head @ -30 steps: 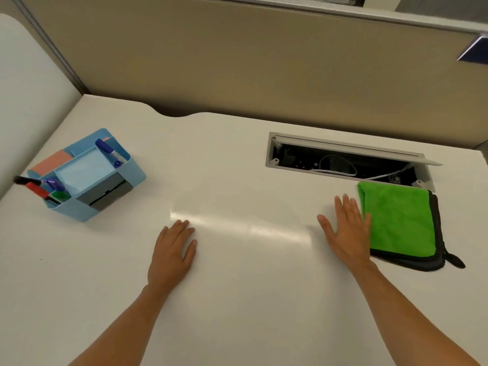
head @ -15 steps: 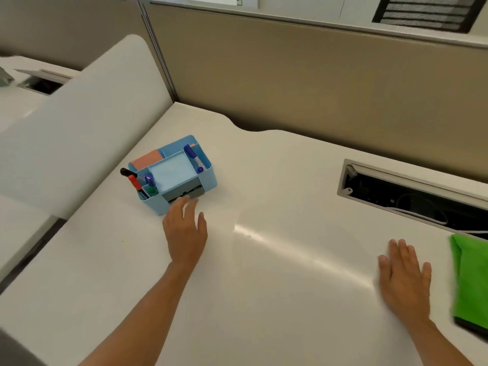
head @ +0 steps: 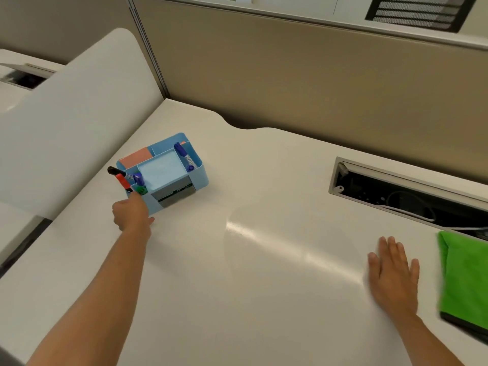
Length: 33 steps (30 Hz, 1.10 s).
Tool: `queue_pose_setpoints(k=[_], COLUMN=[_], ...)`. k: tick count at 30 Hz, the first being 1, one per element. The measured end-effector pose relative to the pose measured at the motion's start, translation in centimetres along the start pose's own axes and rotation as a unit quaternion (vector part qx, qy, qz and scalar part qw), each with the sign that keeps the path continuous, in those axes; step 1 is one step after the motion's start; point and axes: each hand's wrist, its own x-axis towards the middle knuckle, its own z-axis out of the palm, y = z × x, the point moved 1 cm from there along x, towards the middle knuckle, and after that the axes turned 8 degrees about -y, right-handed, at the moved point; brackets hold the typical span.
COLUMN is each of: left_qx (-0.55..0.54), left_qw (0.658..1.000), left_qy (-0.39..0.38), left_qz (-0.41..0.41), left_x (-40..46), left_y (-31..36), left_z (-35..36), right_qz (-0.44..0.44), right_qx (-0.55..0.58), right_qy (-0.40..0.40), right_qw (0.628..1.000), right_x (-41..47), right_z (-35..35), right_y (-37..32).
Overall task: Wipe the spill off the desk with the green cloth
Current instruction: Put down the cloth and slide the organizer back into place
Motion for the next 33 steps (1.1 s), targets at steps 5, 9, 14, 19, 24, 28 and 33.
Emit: queue_pose_setpoints(k=[5,9,14,19,24,28,33], left_qx=[0.002,0.011,0.011,-0.018,0.014,0.059,0.128], left_qw=[0.997,0.996,0.996,0.994,0.984,0.972,0.949], left_qy=[-0.054,-0.066,-0.069,-0.103,-0.172,-0.222,-0.278], left_qz=[-0.053,-0.066,-0.056,-0.012,0.036,0.054,0.078], left_x=[1.2,2.1,1.9,0.7,-1.8,-4.2,-7.5], left_y=[1.9,2.9,2.8,3.6,5.2,5.3,4.4], left_z=[-0.5,-0.7,-0.2,1.5,5.2,9.4,14.6], right_qz=[0.0,0.004,0.0,0.0,-0.002,-0.004,-0.002], right_qx=[0.003,-0.001,-0.004,-0.005,-0.004,-0.01,-0.013], right_qy=[0.008,0.011,0.012,0.019,0.024,0.026,0.028], right_qw=[1.0,1.0,1.0,1.0,1.0,1.0,1.0], right_x=[0.1,0.1,0.3,0.2,0.2,0.2,0.1], right_z=[0.1,0.3,0.7,0.5,0.4,0.4,0.3], right_y=[0.1,0.1,0.5,0.3,0.3,0.2,0.0])
